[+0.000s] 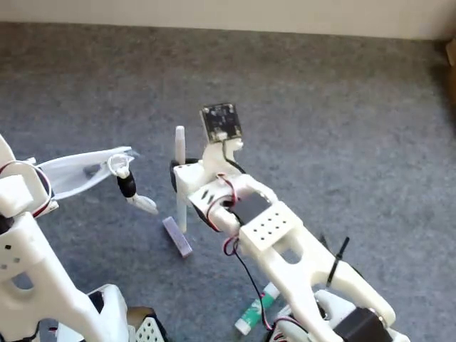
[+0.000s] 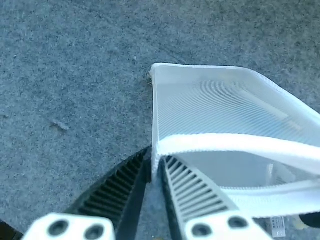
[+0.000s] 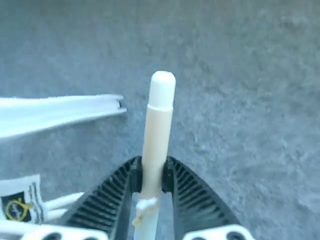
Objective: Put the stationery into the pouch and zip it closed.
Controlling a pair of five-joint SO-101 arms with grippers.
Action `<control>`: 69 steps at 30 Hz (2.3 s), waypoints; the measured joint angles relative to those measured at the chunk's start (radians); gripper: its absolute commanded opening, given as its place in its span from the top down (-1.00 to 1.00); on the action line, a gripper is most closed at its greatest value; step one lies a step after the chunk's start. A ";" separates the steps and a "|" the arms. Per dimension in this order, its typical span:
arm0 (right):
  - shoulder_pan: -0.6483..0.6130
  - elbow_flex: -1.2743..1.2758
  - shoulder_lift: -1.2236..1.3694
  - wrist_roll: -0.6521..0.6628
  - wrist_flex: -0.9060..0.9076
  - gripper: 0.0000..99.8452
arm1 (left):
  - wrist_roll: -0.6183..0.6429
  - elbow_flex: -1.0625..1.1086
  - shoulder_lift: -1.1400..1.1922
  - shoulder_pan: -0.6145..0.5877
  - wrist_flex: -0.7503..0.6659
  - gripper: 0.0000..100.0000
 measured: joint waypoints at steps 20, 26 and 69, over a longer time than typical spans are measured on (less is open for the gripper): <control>0.000 0.285 -0.092 0.000 -0.666 0.99 | 0.000 0.031 -0.006 0.000 -0.035 0.98; 0.000 0.285 -0.092 0.000 -0.667 0.99 | 0.000 0.031 -0.006 0.000 -0.035 0.98; -0.164 0.284 -0.652 0.000 -0.680 0.99 | 0.000 0.031 -0.006 0.000 -0.035 0.98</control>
